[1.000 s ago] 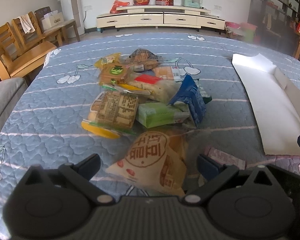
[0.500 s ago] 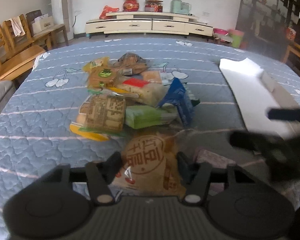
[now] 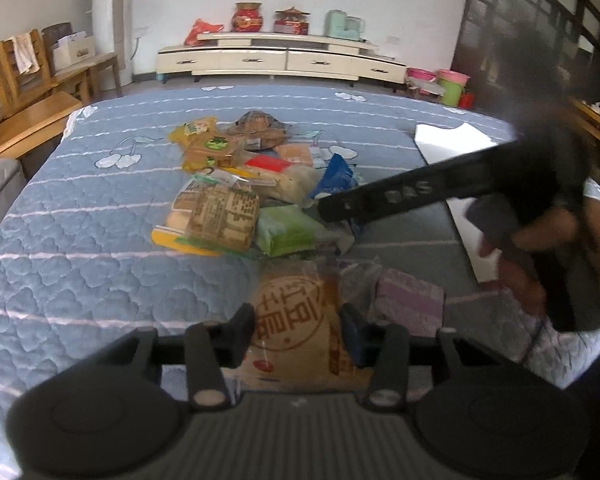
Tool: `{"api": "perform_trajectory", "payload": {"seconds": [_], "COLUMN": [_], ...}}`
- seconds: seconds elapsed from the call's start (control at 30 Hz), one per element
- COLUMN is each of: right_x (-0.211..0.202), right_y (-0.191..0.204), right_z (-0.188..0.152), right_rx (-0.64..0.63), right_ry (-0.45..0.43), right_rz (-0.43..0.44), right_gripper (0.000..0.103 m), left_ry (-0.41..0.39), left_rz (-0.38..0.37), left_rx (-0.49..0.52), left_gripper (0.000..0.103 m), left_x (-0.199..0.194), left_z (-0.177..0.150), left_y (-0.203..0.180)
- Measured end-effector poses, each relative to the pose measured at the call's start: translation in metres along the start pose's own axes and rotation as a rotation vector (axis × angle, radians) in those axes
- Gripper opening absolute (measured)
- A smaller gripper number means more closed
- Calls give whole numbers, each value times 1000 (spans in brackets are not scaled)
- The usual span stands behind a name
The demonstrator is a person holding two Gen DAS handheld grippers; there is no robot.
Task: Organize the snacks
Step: 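Grasp the large printed bread bag with the left gripper while the right grasps the blue bag, then carry both bags to the white box and release them inside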
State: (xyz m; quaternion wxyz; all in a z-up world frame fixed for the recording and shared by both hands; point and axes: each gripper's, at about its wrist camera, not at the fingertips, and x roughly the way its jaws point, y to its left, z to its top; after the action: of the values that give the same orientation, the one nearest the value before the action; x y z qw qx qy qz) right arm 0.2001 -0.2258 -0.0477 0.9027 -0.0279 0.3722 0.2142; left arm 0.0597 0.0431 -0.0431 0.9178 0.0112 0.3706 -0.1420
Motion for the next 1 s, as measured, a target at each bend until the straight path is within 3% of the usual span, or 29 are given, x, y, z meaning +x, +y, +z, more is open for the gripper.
{"api": "perform_trajectory", "payload": {"seconds": [0.13,0.17,0.2,0.23,0.27,0.67,1.0], "right_x": [19,24,25,27,27,-33,-95], "right_y": [-2,-2,-2,-2,-1,3,-10], "right_z": [0,0,0,2,3,-13,-35], "right_rx": [16,22,34,41,37,35,117], "right_ry": [42,43,34,28,28,-75,-159], "right_rz": [20,22,40,46,34,-5,-64], "right_gripper": [103,90,84,63,55,55,55], "left_ry": [-9,-11,-14,-14,-15,-45,-96], "left_rz": [-11,-12,-11,-10,-7,-6,-16], "left_rx": [9,5,-3,-6,-5,-1,10], "left_gripper": [45,45,44,44,44,44,44], "left_x": [-2,-3,-4,-4,-5,-27,-50], "left_z": [-5,-5,-6,-6,-7,-11,-6], "left_y": [5,7,8,9,9,3,-19]}}
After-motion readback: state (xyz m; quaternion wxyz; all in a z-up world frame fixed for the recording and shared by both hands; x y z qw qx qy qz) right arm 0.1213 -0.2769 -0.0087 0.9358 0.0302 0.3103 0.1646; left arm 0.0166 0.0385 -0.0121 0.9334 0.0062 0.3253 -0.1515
